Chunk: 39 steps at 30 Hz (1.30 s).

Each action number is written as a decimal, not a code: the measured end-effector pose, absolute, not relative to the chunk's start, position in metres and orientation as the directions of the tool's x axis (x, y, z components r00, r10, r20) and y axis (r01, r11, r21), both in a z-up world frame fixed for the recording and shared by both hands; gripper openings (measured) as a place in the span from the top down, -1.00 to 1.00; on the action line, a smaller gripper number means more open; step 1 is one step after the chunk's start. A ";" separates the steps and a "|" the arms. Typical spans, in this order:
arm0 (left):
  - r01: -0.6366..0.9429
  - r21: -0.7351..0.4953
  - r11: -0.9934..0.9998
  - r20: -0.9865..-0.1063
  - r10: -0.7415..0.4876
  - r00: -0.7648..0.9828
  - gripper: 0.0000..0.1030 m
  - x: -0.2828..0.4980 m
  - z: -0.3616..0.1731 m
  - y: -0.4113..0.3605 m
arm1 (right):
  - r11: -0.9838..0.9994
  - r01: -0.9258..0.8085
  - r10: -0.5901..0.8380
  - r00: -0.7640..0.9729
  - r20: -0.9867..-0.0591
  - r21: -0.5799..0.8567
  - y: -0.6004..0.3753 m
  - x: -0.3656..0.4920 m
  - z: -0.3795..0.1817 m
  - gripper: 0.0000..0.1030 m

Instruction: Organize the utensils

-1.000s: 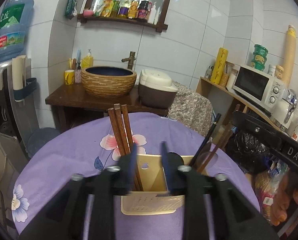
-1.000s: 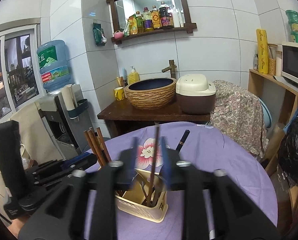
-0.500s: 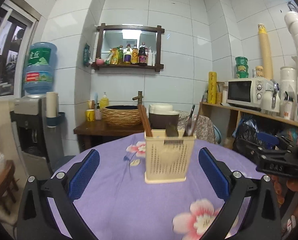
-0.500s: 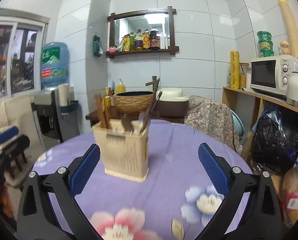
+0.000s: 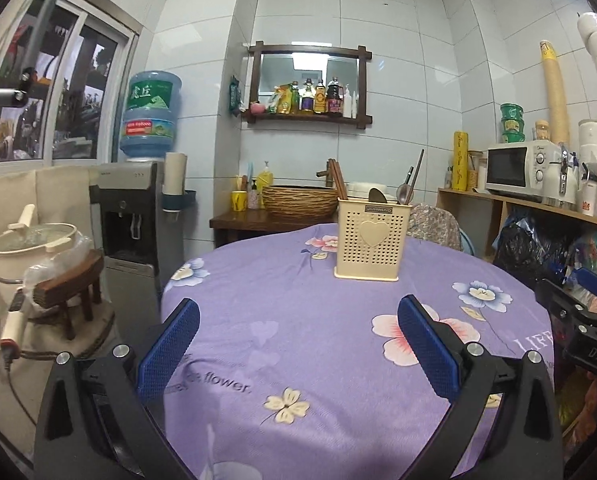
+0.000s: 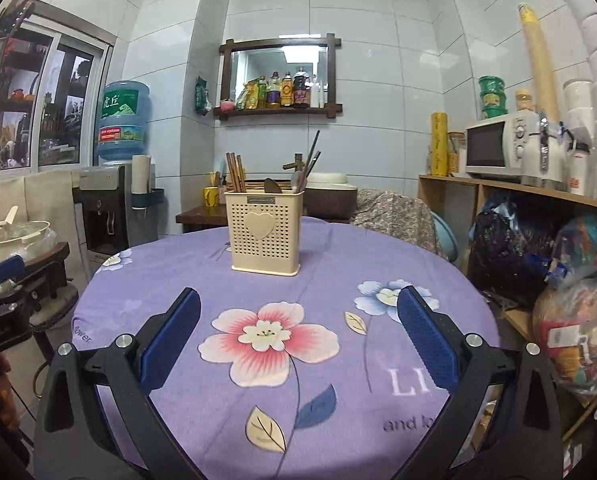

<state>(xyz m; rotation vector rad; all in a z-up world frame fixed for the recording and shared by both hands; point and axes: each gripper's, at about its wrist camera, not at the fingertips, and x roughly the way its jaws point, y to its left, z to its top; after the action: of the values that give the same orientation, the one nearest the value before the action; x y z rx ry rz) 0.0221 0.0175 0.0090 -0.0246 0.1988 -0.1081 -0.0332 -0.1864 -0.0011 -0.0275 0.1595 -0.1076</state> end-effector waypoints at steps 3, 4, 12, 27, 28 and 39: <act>0.084 -0.023 0.996 -0.174 -0.087 0.981 -0.91 0.005 0.007 0.018 | 0.989 0.130 -0.139 0.978 -0.153 -0.067 -0.181 -0.050 -0.005 -0.89; 0.081 -0.013 0.997 -0.171 -0.082 0.982 -0.91 0.002 0.007 0.018 | 0.989 0.128 -0.137 0.978 -0.157 -0.069 -0.179 -0.053 -0.006 -0.89; 0.078 -0.016 0.997 -0.163 -0.079 0.983 -0.91 -0.005 0.004 0.017 | 0.993 0.110 -0.118 0.976 -0.181 -0.053 -0.179 -0.057 -0.006 -0.89; 0.095 0.000 0.995 -0.140 -0.094 0.986 -0.91 -0.017 0.003 0.011 | 0.994 0.101 -0.108 0.978 -0.179 -0.047 -0.178 -0.061 -0.002 -0.89; 0.096 0.000 0.995 -0.140 -0.095 0.986 -0.91 -0.017 0.003 0.011 | 0.994 0.102 -0.109 0.978 -0.178 -0.048 -0.178 -0.062 -0.002 -0.89; 0.092 -0.014 0.996 -0.144 -0.093 0.985 -0.91 -0.018 0.005 0.012 | 0.993 0.102 -0.110 0.979 -0.174 -0.055 -0.175 -0.063 -0.003 -0.89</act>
<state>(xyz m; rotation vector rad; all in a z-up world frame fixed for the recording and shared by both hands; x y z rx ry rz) -0.0183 0.0119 0.0051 -0.0078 0.1453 -0.0926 -0.0626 -0.1749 -0.0031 -0.0454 0.1778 -0.1067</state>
